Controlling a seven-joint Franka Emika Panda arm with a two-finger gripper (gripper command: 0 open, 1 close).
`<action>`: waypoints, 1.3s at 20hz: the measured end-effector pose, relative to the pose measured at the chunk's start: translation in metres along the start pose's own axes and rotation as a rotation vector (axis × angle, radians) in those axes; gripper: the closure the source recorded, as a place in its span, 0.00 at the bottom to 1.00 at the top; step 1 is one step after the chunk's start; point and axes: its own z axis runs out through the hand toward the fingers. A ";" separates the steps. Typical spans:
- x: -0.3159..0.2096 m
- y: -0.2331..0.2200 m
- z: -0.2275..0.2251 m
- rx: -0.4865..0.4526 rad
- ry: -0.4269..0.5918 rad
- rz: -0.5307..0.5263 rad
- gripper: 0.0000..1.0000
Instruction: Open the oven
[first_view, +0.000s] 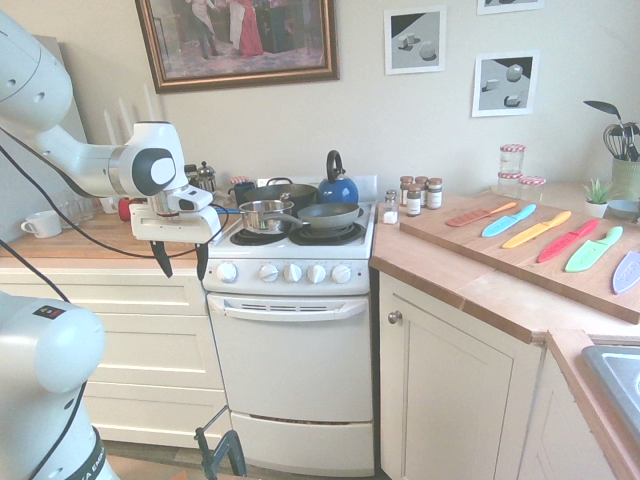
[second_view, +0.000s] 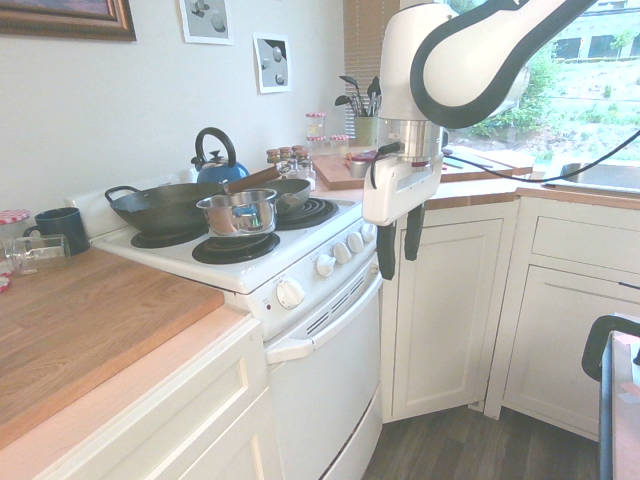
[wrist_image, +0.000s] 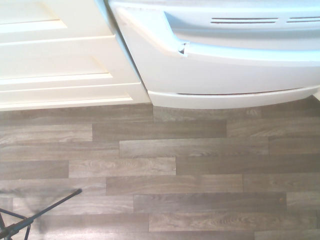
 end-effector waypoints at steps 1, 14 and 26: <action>0.000 0.000 0.000 0.000 -0.001 0.001 0.00; 0.077 0.003 0.100 0.073 0.183 0.111 0.00; 0.145 -0.020 0.137 0.143 0.196 0.167 0.00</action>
